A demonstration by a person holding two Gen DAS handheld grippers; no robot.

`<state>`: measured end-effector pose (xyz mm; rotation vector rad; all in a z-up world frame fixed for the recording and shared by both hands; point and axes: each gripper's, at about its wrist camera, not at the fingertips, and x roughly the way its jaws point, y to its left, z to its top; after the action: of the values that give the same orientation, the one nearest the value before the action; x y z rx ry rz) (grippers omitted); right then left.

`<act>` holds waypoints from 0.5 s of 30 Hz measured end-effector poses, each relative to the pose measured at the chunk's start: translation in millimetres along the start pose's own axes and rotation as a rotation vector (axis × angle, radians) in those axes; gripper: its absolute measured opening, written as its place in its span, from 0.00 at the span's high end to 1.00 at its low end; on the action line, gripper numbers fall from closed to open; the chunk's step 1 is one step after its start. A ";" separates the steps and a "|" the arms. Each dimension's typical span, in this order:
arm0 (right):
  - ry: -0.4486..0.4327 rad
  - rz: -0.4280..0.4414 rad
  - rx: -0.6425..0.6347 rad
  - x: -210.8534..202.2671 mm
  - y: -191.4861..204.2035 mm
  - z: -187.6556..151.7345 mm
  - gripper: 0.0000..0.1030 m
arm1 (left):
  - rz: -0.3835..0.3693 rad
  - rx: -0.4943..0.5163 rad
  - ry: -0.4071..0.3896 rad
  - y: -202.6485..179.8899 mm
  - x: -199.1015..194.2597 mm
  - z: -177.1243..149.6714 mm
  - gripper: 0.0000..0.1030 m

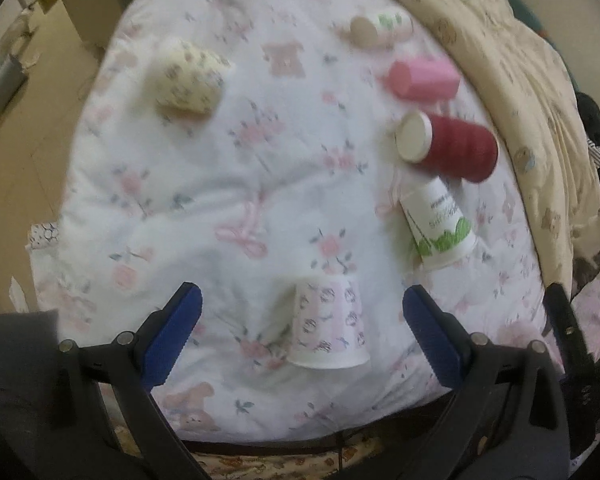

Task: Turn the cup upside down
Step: 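Open the left gripper and pull it back from the pink cup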

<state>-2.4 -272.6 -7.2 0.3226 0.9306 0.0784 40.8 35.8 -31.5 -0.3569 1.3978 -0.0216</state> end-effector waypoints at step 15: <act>0.038 -0.036 -0.105 17.2 26.2 -8.2 0.00 | 0.148 0.096 -0.184 24.7 -28.5 3.7 0.04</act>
<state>3.2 -242.3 -17.1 0.2079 0.9658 0.1001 34.4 66.4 -10.1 -0.1705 1.2330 0.0637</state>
